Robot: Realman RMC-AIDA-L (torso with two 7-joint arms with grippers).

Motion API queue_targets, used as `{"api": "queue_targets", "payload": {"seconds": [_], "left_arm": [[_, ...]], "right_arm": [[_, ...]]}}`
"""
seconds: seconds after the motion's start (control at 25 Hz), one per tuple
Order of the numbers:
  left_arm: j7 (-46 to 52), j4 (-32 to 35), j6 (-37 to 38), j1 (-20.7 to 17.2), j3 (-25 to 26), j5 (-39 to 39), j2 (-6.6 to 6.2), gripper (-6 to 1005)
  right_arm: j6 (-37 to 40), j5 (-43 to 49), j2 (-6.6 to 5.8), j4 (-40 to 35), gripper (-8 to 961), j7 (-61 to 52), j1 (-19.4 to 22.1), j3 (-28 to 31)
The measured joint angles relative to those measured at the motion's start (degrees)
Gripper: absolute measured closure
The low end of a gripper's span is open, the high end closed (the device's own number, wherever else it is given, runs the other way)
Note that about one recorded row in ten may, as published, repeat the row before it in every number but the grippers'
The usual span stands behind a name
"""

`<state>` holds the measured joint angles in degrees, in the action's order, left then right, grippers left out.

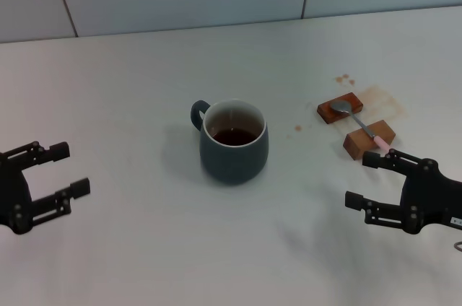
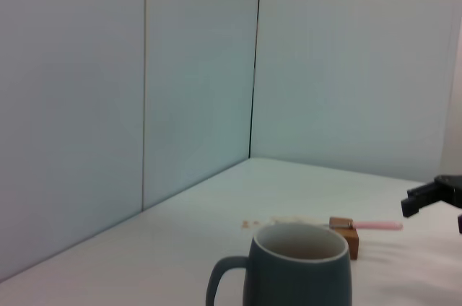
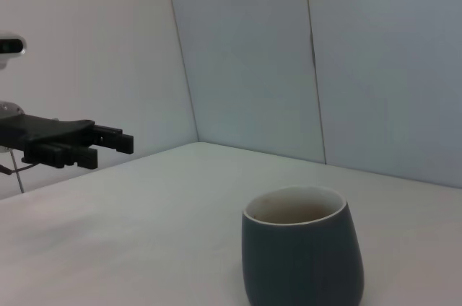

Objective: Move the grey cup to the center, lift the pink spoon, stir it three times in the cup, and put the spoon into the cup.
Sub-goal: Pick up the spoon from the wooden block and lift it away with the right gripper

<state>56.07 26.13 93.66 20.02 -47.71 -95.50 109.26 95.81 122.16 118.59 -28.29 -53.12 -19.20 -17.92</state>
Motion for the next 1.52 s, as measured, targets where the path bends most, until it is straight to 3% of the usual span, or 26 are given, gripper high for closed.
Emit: {"api": "queue_targets", "payload": {"seconds": [0.36,0.4,0.44,0.48,0.6,0.64,0.68,0.8,1.04,1.52], "left_arm": [[-0.4,0.7,-0.1,-0.4,0.0,-1.3,-0.16,224],[-0.2,0.8,-0.1,-0.2,0.0,-1.3,0.06,190],[-0.2,0.8,-0.2,-0.2,0.0,-1.3,0.18,156],[-0.3,0.8,-0.2,-0.2,0.0,-1.3,0.28,156],[-0.4,0.6,-0.8,0.1,0.0,-1.3,0.62,158],[-0.4,0.6,-0.9,0.1,0.0,-1.3,0.68,158],[-0.4,0.6,-1.0,0.3,0.0,-1.2,0.88,159],[-0.4,0.6,-1.1,0.5,0.1,-1.0,1.11,160],[-0.3,0.6,-1.1,1.3,0.5,-1.2,1.22,163],[0.0,0.7,-1.0,1.7,0.6,-0.9,1.17,164]], "right_arm": [[2.0,0.0,0.28,1.1,126,-0.6,0.3,3.0],[3.6,0.0,0.24,2.3,126,-0.7,0.4,5.1],[7.9,-0.8,-0.29,7.5,126,-1.6,1.0,12.6],[7.9,-0.8,-0.29,7.5,126,-1.6,1.0,12.6],[13.2,-3.9,-1.01,18.6,126,-7.8,3.7,24.7],[14.4,-6.5,-0.45,22.7,126,-16.0,6.0,30.2],[14.4,-6.5,-0.45,22.7,126,-16.0,6.0,30.2],[13.3,-9.1,0.56,24.5,126,-32.6,9.0,35.2],[3.3,-7.9,0.28,19.8,126,-56.9,10.9,33.5],[-5.3,1.0,0.16,18.1,127,-57.4,9.0,31.7]]}}
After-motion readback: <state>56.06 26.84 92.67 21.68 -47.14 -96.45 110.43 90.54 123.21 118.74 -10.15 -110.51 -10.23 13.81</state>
